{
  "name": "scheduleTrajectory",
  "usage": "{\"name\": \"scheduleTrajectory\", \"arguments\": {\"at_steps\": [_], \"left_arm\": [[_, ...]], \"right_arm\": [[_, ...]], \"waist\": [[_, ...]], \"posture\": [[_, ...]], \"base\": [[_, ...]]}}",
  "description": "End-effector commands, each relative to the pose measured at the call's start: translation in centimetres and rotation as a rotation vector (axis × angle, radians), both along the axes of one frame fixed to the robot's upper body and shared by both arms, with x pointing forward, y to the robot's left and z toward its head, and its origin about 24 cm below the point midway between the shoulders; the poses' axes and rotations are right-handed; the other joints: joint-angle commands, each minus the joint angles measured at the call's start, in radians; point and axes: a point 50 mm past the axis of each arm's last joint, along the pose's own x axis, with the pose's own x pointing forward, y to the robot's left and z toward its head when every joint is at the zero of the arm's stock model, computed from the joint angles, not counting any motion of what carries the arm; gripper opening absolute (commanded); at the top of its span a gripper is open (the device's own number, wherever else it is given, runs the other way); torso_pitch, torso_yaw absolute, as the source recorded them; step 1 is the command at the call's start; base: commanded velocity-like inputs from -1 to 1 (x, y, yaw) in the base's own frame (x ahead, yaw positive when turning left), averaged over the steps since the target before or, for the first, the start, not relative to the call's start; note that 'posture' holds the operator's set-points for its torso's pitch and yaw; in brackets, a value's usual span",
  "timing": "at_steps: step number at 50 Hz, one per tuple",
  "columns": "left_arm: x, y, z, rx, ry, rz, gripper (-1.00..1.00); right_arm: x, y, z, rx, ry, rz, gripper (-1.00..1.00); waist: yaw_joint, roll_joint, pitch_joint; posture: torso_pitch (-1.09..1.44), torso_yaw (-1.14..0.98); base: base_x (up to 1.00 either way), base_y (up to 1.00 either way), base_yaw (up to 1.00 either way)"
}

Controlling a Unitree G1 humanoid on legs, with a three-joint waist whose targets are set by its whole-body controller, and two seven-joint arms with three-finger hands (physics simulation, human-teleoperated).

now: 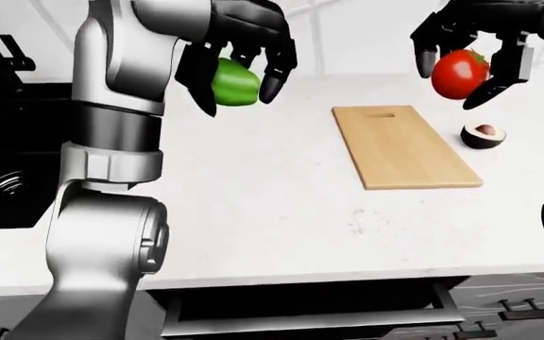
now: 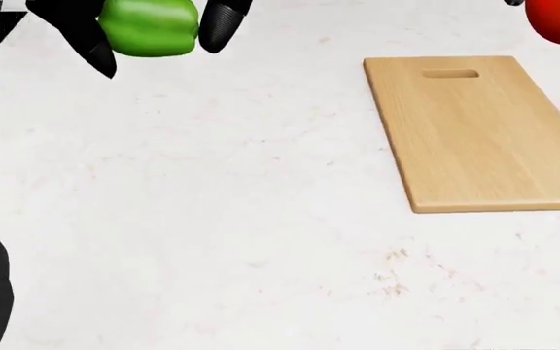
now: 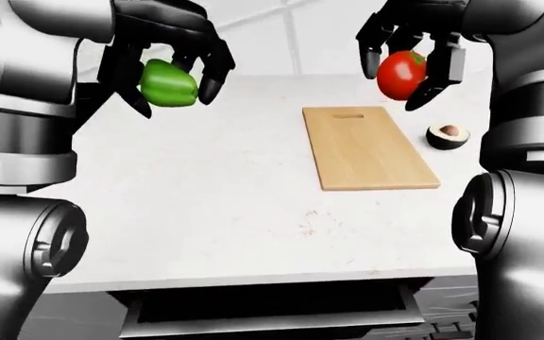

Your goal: Place the avocado, onion, tomato and bell pepper on the cutting board.

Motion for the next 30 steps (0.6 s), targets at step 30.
{"name": "scheduleTrajectory", "arguments": {"at_steps": [30], "left_arm": [[-1.01,0.23,1.46,-0.015,-0.069,-0.019,-1.0]], "right_arm": [[-0.64,0.43,1.95,-0.003,-0.074,0.02,-1.0]], "waist": [[-0.002,-0.038,-0.028]], "posture": [[0.0,0.0]], "base": [[0.0,-0.08,0.0]]}}
